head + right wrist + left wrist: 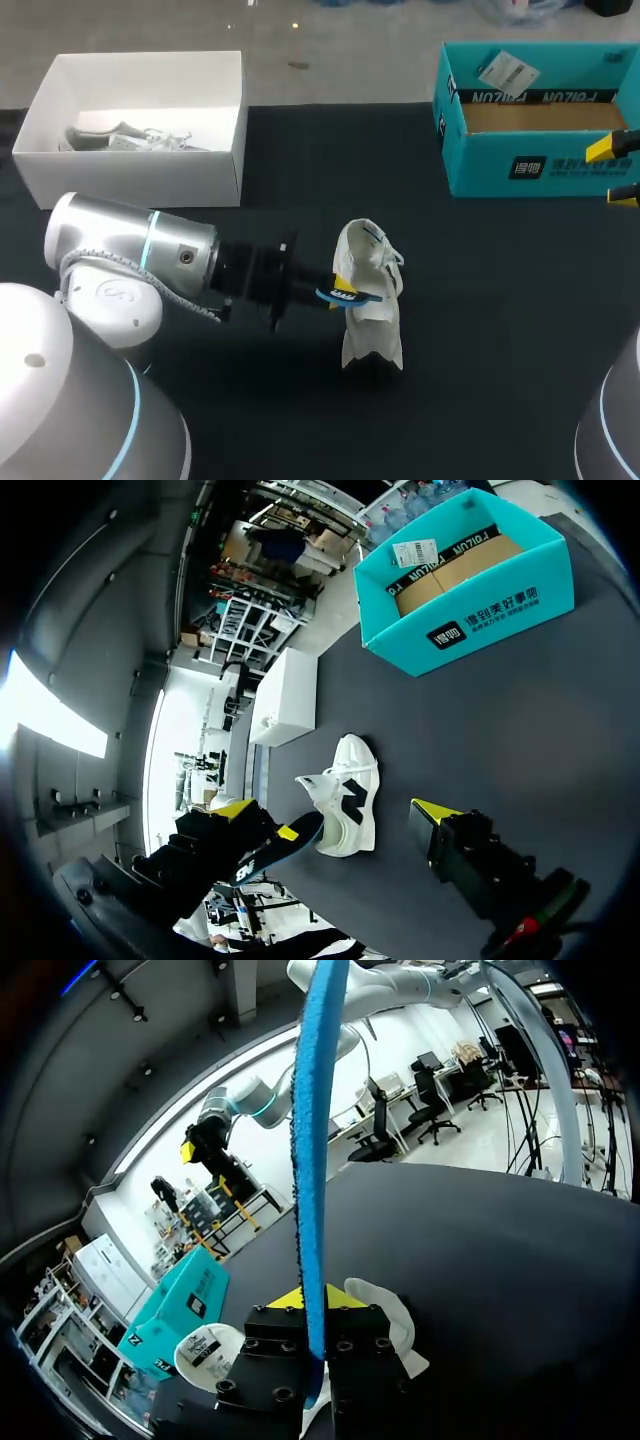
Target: Take the shoe out of the shoebox, open the shoe tongue, remove and reinsert the insole, then place the shoe into the shoebox
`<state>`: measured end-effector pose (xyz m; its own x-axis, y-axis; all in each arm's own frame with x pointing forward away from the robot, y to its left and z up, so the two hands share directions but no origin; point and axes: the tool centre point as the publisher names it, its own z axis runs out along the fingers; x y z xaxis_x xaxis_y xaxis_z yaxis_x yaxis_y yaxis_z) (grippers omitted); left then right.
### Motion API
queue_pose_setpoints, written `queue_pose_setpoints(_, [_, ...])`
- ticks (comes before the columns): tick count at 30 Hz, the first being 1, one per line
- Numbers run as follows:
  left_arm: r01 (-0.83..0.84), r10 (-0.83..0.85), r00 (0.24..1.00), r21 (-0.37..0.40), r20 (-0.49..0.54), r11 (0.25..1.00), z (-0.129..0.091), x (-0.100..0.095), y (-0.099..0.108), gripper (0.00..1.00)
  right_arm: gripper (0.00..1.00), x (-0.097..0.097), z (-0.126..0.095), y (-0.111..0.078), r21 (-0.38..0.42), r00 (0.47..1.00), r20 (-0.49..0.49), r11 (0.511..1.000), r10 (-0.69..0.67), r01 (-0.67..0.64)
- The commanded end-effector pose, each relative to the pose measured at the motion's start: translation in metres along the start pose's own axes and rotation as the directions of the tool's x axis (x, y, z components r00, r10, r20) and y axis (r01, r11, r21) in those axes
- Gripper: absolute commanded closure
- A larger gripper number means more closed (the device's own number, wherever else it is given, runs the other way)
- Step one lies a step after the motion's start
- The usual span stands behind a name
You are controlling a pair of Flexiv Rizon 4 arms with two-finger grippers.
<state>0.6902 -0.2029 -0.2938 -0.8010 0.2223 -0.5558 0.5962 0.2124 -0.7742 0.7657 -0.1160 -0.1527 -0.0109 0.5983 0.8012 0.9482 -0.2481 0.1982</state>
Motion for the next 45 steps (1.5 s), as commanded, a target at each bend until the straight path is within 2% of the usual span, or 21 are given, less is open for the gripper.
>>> queue_pose_setpoints(1, [0.006, -0.006, 1.000, -0.017, 0.003, 1.000, 0.002, 0.002, 0.003, 1.00, 0.00, 0.000, 0.000, -0.001, -0.001, 1.000, 0.003, 1.000, 0.001, -0.001])
queue_pose_setpoints(8, [0.001, -0.001, 1.000, -0.042, 0.014, 0.999, -0.008, -0.002, -0.006, 1.00, 0.00, 0.000, 0.000, -0.001, -0.001, 1.000, 0.003, 1.000, 0.001, -0.001])
queue_pose_setpoints(15, [-0.024, 0.026, 0.997, -0.028, 0.079, 0.999, -0.015, -0.019, -0.030, 1.00, 0.00, 0.000, 0.000, -0.001, -0.001, 1.000, 0.003, 1.000, 0.001, -0.001])
queue_pose_setpoints(18, [-0.043, 0.045, 0.995, -0.026, 0.087, 0.999, -0.016, -0.023, -0.033, 1.00, 0.00, 0.000, 0.000, -0.001, -0.001, 1.000, 0.003, 1.000, 0.001, -0.001])
queue_pose_setpoints(25, [-0.043, 0.046, 0.996, -0.037, 0.075, 0.998, -0.010, -0.021, -0.021, 1.00, 0.00, 0.000, 0.000, -0.001, -0.001, 1.000, 0.003, 1.000, 0.001, -0.001])
queue_pose_setpoints(31, [-0.071, 0.074, 0.997, -0.073, 0.036, 0.995, -0.003, -0.018, -0.001, 1.00, 0.00, 0.000, 0.000, -0.001, -0.001, 1.000, 0.003, 1.000, 0.001, -0.001])
queue_pose_setpoints(36, [-0.056, 0.060, 0.997, -0.077, 0.042, 0.995, 0.003, -0.017, 0.012, 1.00, 0.00, 0.000, 0.000, -0.001, -0.001, 1.000, 0.003, 1.000, 0.001, -0.001])
queue_pose_setpoints(45, [-0.015, 0.019, 0.999, -0.101, 0.041, 0.995, 0.001, -0.017, 0.020, 1.00, 0.00, 0.000, 0.000, -0.001, -0.001, 1.000, 0.003, 1.000, 0.001, -0.001])
